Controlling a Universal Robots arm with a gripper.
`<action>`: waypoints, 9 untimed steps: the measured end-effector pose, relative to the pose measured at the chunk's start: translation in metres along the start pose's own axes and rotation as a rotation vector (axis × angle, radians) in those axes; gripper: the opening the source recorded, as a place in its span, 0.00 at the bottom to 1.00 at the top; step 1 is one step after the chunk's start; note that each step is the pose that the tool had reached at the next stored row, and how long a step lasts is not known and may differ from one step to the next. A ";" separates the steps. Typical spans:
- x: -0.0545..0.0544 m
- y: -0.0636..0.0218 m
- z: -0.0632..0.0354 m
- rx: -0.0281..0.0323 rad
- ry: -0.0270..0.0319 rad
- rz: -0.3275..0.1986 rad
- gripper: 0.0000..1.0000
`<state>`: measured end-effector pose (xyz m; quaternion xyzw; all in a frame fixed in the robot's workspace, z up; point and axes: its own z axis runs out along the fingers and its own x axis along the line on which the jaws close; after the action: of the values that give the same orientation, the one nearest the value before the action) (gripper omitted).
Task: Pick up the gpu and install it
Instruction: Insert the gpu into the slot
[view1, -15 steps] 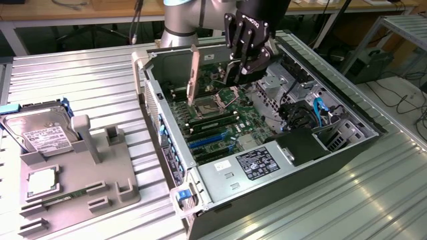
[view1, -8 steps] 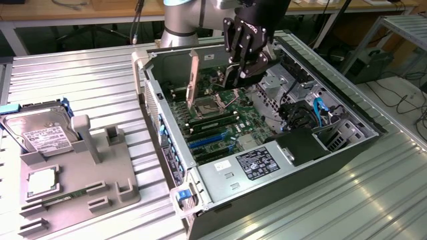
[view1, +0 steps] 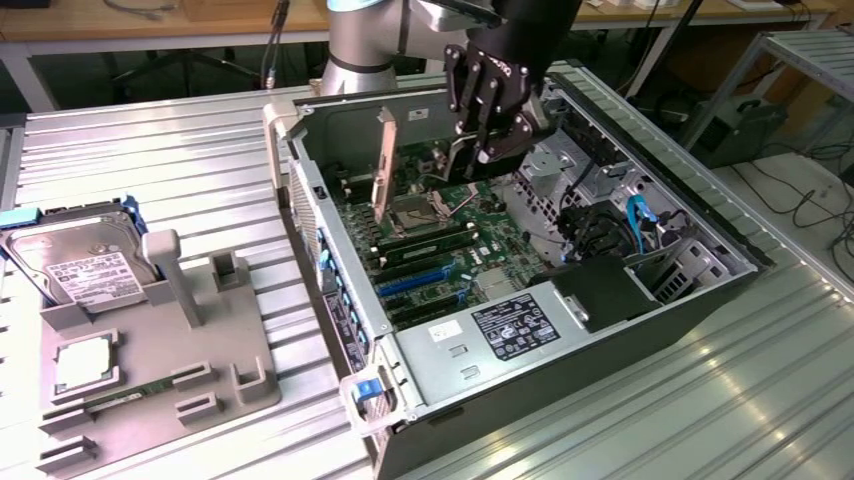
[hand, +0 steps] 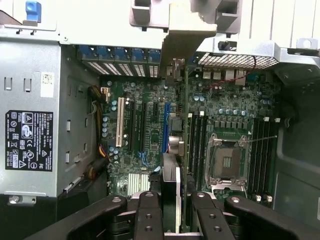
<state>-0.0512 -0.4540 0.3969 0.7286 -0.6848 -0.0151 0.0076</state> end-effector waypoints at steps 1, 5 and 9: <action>0.000 -0.0001 0.0013 0.0002 0.0000 0.000 0.27; 0.000 -0.0001 0.0066 0.0051 0.0005 0.000 0.27; 0.000 -0.0001 0.0081 0.0053 0.0004 0.000 0.27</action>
<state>-0.0513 -0.4540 0.3888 0.7286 -0.6848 -0.0131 0.0058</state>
